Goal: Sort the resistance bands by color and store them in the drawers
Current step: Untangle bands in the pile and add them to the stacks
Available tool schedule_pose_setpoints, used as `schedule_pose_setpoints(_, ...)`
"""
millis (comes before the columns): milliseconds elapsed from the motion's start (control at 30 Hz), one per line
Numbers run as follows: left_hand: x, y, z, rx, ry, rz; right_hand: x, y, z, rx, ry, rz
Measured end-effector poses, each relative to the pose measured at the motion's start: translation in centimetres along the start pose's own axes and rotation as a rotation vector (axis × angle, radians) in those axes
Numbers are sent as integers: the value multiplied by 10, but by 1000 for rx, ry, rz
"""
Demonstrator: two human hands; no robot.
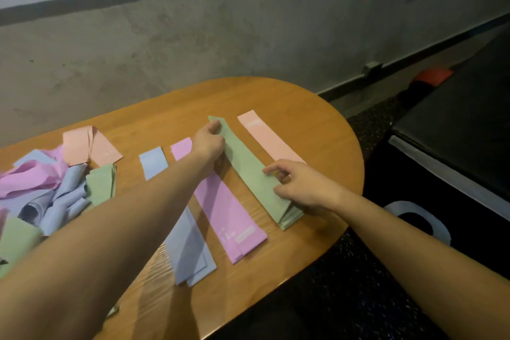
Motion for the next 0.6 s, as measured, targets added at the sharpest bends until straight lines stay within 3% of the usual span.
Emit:
schedule_pose_setpoints(200, -3, -6, -8, 60, -123, 155, 2, 3, -4, 78, 193, -50)
schedule_pose_setpoints(433, -5, 19, -43, 67, -88, 290, -27, 15, 8, 80, 132, -163)
schedule_pose_setpoints(600, -26, 36, -96, 86, -191, 436, -57, 21, 45, 23, 50, -235)
Point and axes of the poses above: each hand's wrist, its own y-axis away from the middle knuckle, its own z-axis out of the palm, x = y × z, the point moved 1 cm from there along -y, towards the middle knuckle, and after that the axes turned 13 degrees about x, right-handed, at the moved point
